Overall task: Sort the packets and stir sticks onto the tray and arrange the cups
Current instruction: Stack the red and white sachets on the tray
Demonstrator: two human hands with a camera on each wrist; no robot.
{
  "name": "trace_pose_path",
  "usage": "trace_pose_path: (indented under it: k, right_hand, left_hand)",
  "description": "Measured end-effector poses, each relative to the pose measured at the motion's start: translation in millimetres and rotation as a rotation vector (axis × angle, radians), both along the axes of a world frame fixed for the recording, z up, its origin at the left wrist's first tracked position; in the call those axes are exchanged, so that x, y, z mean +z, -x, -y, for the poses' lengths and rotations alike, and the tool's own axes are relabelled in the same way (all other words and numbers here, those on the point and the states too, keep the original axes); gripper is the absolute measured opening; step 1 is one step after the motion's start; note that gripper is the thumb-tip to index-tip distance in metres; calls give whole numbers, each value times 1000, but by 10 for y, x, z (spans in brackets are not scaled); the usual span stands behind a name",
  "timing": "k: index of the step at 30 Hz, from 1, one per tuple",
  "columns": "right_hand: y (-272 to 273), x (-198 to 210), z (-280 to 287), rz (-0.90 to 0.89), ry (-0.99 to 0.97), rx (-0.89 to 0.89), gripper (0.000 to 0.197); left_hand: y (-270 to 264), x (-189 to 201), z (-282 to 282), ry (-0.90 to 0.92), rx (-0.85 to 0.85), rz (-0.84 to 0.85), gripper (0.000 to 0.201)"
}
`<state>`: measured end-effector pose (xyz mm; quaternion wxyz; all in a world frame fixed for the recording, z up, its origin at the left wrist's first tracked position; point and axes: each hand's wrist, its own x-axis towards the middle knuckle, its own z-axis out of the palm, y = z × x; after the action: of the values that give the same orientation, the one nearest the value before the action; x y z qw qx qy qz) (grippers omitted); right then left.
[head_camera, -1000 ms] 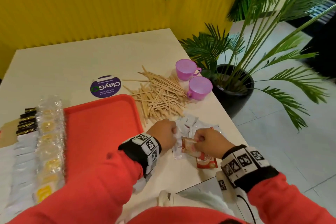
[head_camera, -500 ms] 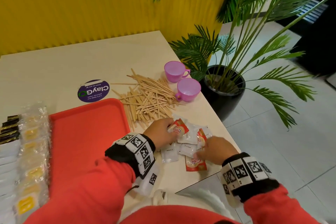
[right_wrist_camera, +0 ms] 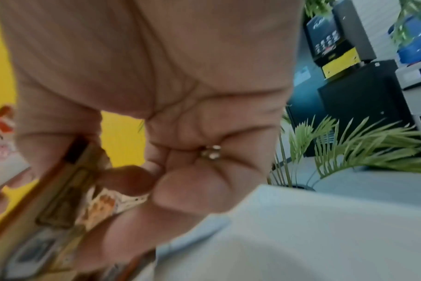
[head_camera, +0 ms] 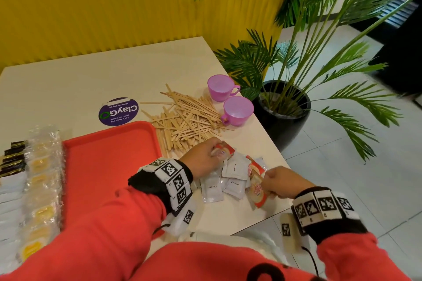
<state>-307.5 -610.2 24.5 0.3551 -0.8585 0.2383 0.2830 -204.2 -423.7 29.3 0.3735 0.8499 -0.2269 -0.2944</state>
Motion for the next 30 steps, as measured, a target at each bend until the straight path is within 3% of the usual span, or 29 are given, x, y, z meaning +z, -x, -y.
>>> trace_pose_path:
  k: [2, 7, 11, 13, 14, 16, 17, 19, 21, 24, 27, 30]
  right_hand:
    - [-32, 97, 35, 86, -20, -22, 22]
    - [-147, 248, 105, 346, 46, -2, 23]
    - [-247, 371, 29, 456, -109, 97, 30]
    - [-316, 371, -55, 523, -189, 117, 34]
    - [-357, 351, -97, 564, -203, 113, 34]
    - [-426, 303, -181, 642, -208, 66, 36]
    - [-456, 283, -211, 671, -218, 23, 36]
    - [-507, 257, -241, 718, -277, -87, 32]
    - [-533, 209, -221, 751, -276, -195, 25]
    - [-501, 81, -114, 582, -18, -243, 12]
    - [-403, -149, -37, 209, 263, -80, 46]
    - [-347, -271, -82, 93, 333, -37, 63]
  left_hand:
    - [2, 6, 34, -26, -2, 5, 38]
    - [-34, 33, 129, 61, 21, -84, 30]
    - [-61, 109, 205, 186, 65, -238, 21]
    - [-59, 155, 249, 204, 41, -326, 6]
    - [-61, 177, 260, 223, 14, -366, 12]
    - [-65, 191, 271, 265, -19, -449, 42]
    - [-72, 183, 272, 271, -27, -472, 45]
    - [-92, 150, 265, 238, -35, -468, 26]
    - [-114, 129, 265, 142, -15, -399, 22]
    - [-146, 104, 249, 68, 40, -272, 18]
    - [-186, 51, 206, 102, 175, -247, 9]
    - [-201, 50, 178, 166, 262, -264, 8]
